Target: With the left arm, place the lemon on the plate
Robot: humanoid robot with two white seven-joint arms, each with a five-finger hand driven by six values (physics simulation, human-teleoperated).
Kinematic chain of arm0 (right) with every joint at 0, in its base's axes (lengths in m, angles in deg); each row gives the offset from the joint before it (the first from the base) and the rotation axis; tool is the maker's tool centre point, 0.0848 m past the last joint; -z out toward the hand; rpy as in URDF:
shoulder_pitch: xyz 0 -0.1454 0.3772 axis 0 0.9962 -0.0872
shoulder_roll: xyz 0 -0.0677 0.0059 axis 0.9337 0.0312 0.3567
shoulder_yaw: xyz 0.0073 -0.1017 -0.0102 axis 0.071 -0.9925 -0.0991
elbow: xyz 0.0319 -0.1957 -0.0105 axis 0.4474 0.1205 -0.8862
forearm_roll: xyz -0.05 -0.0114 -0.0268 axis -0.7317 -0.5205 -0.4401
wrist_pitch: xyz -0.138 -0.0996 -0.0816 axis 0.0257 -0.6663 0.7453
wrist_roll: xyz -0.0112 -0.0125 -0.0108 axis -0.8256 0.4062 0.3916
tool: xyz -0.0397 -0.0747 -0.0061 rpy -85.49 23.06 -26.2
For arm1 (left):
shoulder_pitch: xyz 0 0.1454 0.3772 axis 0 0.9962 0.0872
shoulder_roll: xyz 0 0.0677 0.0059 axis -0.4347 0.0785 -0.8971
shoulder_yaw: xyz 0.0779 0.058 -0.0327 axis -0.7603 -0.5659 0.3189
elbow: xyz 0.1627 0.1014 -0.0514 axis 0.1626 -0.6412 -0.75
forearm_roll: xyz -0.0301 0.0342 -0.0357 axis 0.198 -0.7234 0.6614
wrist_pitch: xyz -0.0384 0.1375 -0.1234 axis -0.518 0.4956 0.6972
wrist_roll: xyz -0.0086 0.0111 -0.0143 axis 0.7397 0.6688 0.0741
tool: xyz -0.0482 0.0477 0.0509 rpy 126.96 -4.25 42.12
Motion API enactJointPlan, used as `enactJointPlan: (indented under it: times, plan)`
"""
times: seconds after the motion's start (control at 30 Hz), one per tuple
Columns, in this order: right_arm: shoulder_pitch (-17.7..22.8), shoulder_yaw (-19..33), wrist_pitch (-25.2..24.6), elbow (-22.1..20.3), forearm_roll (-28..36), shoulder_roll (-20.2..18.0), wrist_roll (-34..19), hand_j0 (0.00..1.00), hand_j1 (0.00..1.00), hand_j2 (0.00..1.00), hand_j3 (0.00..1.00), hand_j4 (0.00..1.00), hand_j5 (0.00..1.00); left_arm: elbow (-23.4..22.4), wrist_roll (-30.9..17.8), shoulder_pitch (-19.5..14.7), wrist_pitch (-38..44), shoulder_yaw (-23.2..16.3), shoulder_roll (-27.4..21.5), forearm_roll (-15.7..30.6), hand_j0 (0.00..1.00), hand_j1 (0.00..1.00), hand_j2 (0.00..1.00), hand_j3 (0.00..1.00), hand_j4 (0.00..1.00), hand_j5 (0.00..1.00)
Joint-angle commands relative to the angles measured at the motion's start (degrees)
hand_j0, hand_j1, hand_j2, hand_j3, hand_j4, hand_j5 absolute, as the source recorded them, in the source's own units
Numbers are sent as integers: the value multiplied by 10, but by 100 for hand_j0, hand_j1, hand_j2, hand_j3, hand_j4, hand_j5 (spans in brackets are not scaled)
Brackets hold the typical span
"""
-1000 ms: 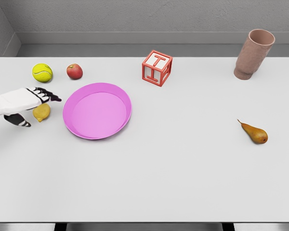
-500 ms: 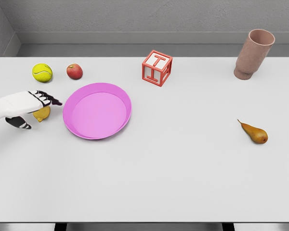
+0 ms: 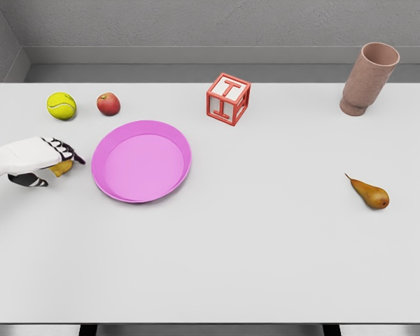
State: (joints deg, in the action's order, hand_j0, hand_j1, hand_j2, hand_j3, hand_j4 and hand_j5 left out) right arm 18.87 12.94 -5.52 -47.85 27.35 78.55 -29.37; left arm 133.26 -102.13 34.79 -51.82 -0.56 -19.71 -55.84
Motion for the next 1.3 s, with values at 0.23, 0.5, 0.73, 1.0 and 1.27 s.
enactJointPlan:
  times: [0.23,0.5,0.73,1.0,1.27]
  plan:
    - [0,0,0,0,0,0,0,100,100,100,100,100,100,-19,0,-6,1,-1,-1,-3,73,73,73,73,73,73]
    - [0,0,0,0,0,0,0,100,100,100,100,100,100,-18,-1,-7,1,-1,-1,-7,55,55,55,55,55,55]
    - [0,0,0,0,0,0,0,100,100,100,100,100,100,-18,-1,-8,1,-1,-1,-14,45,45,45,45,45,45]
    - [0,0,0,0,0,0,0,100,100,100,100,100,100,-17,2,-25,1,11,3,6,44,44,44,44,44,44]
    - [0,0,0,0,0,0,0,100,100,100,100,100,100,-11,1,-40,1,18,18,19,44,44,44,44,44,44]
